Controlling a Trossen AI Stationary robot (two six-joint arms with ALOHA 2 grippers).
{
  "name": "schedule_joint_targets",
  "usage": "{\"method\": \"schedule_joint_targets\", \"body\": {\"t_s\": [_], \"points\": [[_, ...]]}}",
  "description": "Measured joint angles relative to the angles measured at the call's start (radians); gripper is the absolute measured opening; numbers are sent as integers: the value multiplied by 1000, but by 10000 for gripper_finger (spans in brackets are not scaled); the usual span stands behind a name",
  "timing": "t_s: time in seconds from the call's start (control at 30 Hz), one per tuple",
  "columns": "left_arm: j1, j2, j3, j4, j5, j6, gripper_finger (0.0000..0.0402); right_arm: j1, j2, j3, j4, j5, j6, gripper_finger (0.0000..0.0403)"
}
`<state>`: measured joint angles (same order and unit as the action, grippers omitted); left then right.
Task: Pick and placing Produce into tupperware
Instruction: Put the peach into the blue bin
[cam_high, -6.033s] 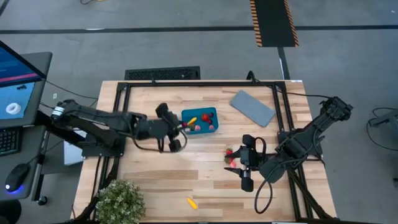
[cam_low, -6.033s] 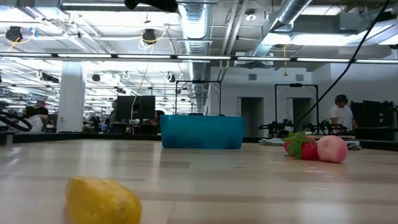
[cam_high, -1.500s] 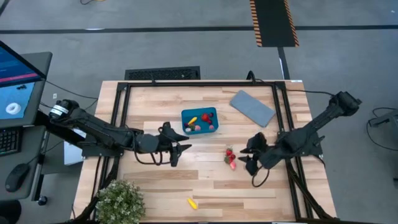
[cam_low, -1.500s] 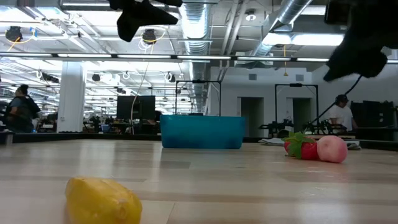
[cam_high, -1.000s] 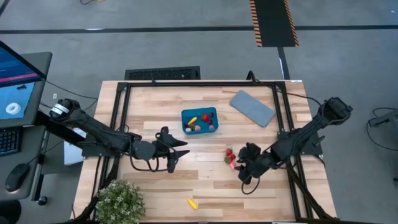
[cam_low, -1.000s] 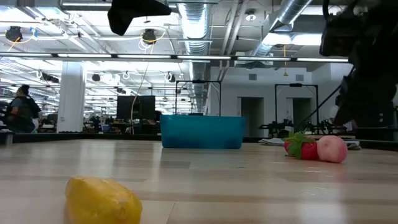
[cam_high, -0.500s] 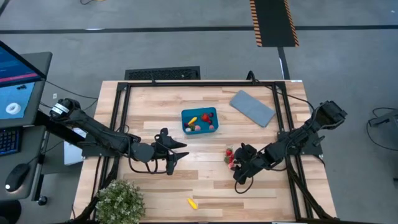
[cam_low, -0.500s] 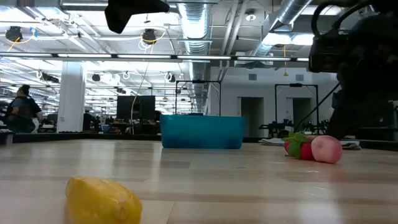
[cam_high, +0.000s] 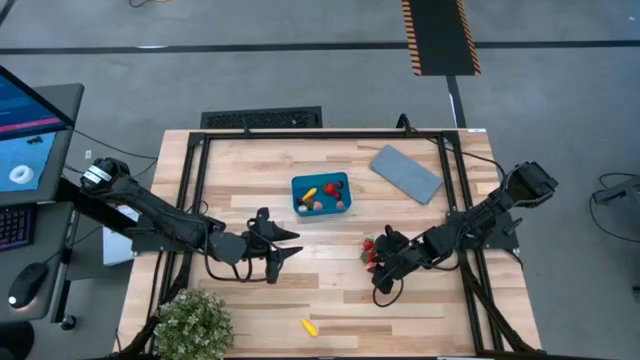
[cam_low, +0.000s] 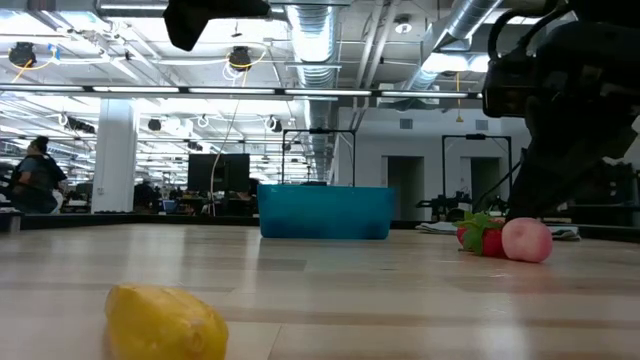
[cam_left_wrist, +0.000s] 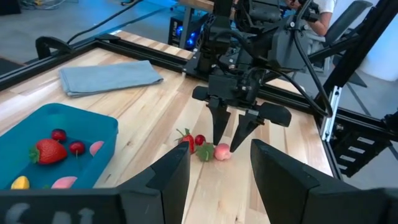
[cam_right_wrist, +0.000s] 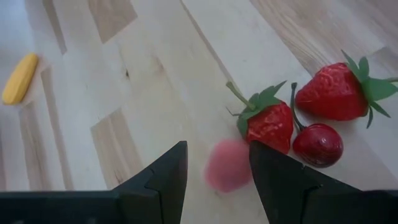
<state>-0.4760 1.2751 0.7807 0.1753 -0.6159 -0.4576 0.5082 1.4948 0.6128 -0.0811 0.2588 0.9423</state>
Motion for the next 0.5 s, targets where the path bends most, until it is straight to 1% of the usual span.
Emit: {"method": "schedule_joint_targets", "body": {"t_s": [0.27, 0.4, 0.5], "points": [[-4, 0, 0, 0, -2, 0, 160, 1, 0, 0, -28, -10, 36, 195], [-4, 0, 0, 4, -2, 0, 160, -5, 31, 1, -38, -35, 61, 195], [-4, 0, 0, 8, -2, 0, 160, -8, 88, 5, 13, -79, 69, 195]]}}
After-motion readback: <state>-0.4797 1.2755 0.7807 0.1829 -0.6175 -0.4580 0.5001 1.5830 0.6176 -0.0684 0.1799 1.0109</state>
